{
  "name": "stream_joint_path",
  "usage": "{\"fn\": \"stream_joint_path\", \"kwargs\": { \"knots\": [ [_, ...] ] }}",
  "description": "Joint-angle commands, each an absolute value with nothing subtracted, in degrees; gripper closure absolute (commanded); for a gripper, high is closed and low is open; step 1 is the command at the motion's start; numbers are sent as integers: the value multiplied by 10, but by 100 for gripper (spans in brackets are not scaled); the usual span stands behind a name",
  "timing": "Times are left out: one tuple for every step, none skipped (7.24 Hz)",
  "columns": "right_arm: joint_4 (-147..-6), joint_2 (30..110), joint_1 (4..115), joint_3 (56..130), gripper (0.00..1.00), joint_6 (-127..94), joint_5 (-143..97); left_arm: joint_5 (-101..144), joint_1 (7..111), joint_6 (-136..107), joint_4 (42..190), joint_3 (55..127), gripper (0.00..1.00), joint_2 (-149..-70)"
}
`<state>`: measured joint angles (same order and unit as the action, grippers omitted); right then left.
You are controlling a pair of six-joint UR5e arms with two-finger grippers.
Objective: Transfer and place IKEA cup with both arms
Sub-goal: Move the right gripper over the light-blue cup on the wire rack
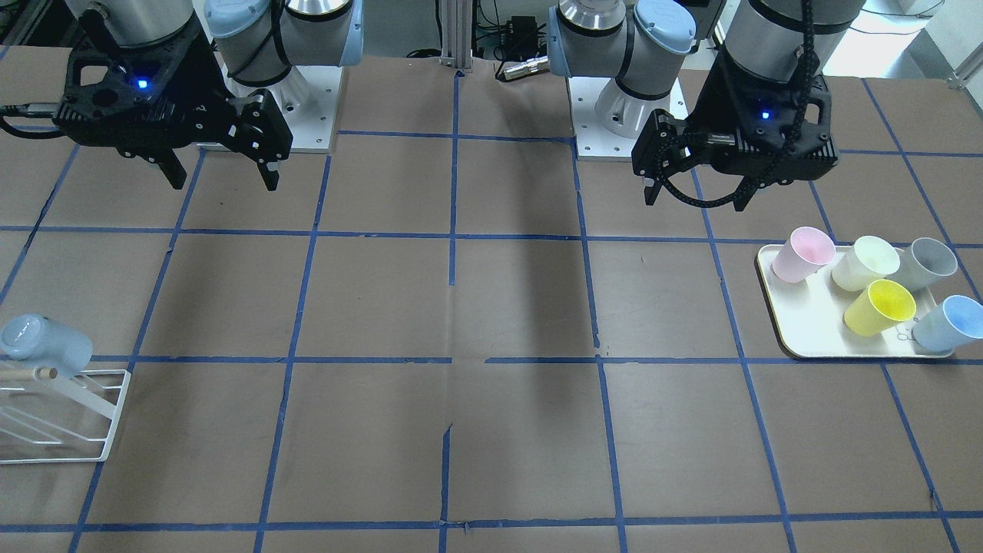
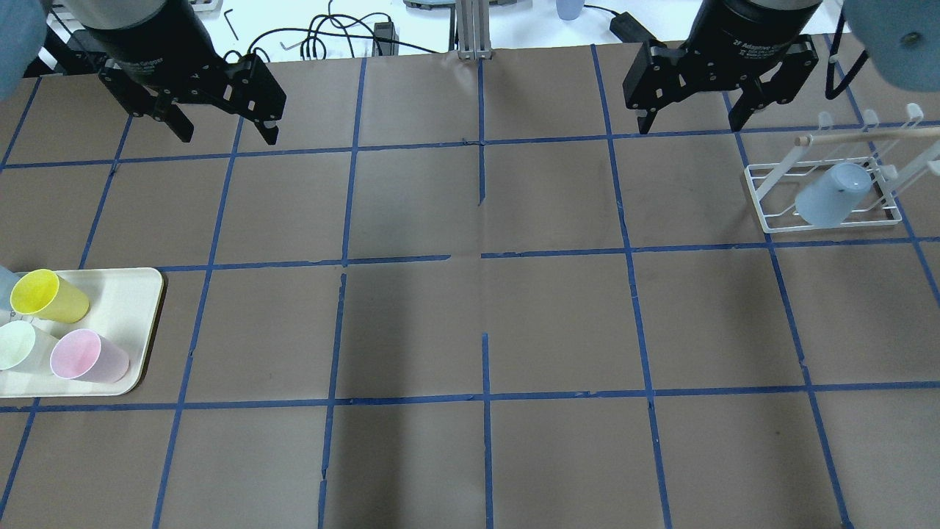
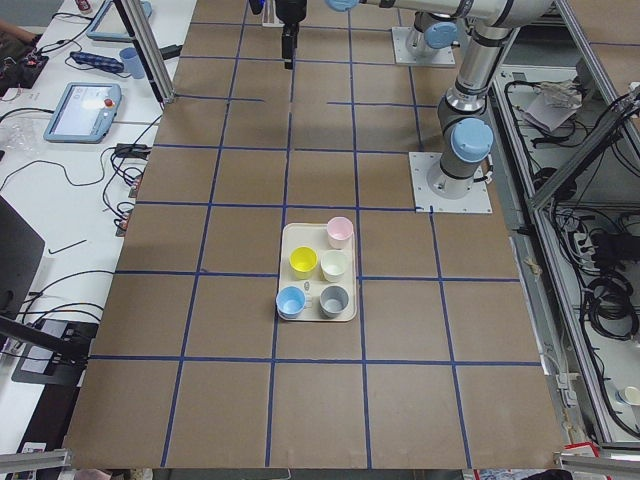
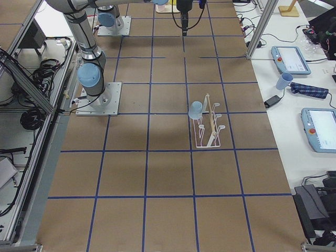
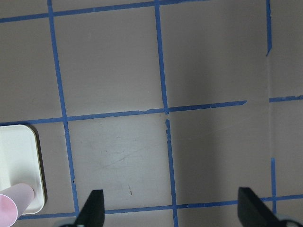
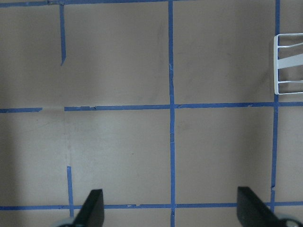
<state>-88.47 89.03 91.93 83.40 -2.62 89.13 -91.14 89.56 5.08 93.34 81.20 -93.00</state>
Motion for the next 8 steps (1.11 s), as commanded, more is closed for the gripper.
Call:
{"fn": "stream_joint_path", "kwargs": {
  "knots": [
    [-885,890,919,834,0,-25,891,-911,896,51,933,811,0,-930],
    [-885,890,919,834,0,-26,891,-911,896,51,933,811,0,-930],
    [-885,890,917,833,0,-26,889,-911,896,51,933,811,0,-930],
    [-885,890,916,833,0,-26,889,-911,896,51,933,812,0,-930],
    [-885,889,911,831,0,-21,891,-911,896,51,933,812,0,-930],
    [-886,889,906,830,0,-18,895,-911,896,51,933,811,0,-930],
    [-886,889,891,828,0,-16,891,-911,896,51,933,813,0,-930],
    [-887,889,871,824,0,5,890,-911,896,51,933,811,0,-931]
  ]
}}
